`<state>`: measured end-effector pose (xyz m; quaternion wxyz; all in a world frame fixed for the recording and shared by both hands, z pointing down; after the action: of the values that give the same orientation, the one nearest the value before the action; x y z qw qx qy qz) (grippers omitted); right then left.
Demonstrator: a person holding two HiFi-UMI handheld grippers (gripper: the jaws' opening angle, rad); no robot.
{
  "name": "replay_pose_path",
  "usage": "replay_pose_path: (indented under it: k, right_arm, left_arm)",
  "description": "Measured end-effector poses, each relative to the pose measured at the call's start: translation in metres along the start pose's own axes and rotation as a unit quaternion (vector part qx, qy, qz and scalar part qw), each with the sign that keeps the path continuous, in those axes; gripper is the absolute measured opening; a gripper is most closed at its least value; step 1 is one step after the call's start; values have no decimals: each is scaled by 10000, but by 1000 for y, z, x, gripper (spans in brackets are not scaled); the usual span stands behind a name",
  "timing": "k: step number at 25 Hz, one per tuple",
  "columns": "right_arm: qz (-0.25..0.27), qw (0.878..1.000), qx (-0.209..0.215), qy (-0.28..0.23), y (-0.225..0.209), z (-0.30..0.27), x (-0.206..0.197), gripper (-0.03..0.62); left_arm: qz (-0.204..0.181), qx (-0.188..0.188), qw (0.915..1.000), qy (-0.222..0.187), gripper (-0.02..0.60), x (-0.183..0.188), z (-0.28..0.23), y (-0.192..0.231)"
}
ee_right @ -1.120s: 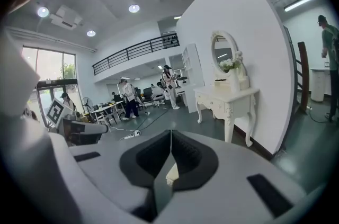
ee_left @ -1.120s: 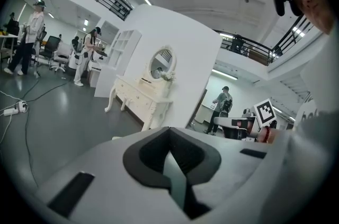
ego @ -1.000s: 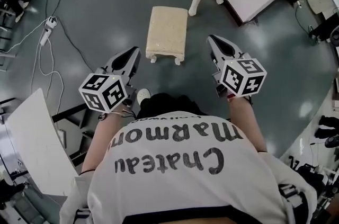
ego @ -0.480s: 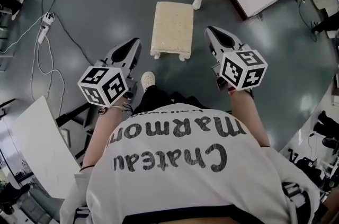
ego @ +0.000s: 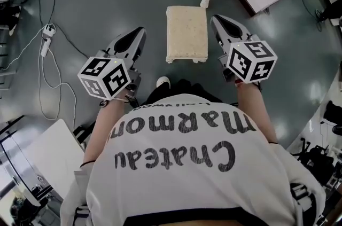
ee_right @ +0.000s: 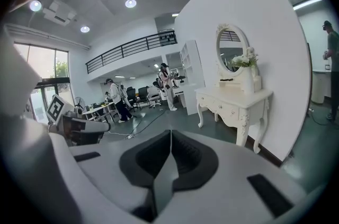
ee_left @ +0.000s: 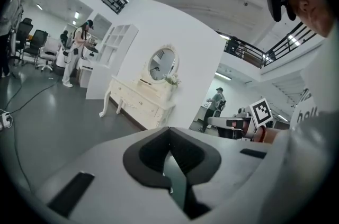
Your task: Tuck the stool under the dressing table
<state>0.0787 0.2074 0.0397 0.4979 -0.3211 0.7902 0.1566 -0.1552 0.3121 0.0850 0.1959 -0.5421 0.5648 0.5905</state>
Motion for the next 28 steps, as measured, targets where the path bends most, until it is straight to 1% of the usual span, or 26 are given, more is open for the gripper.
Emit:
replay_pose_path:
  k: [4, 7, 12, 17, 24, 26, 28]
  right_arm:
    - [109, 9998, -133, 45, 12, -21, 1, 28]
    - [169, 9995, -260, 86, 10, -33, -1, 28]
    - [-71, 9994, -325, 81, 5, -48, 3, 28]
    - [-48, 9992, -370, 121, 1, -64, 8, 28]
    - [-126, 9981, -558, 249, -2, -71, 6, 28]
    - [-126, 9975, -645, 275, -5, -72, 7, 28]
    - [-151, 9967, -739, 285, -8, -76, 10, 28]
  left_arm:
    - [0, -59, 9999, 97, 22, 8, -6, 31]
    - [-42, -134, 9998, 149, 23, 11, -14, 45]
    - [-37, -244, 9993, 269, 23, 14, -22, 58]
    - [5, -261, 9993, 259, 23, 21, -29, 73]
    - [83, -390, 9986, 339, 23, 20, -37, 87]
    - [53, -391, 9987, 330, 23, 22, -39, 92]
    - [-73, -339, 9989, 331, 23, 26, -43, 96]
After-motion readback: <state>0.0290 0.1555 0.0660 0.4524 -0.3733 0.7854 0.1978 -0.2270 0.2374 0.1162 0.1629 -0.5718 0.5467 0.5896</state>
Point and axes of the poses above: the fingertips, and each gripper's own axes: z backward along the fingers, y to its left, x out of its top, the point moved 6 cm from there along z, backward along the fingers, and after that the axes turned 4 degrees about y, right-handed, at the moved point
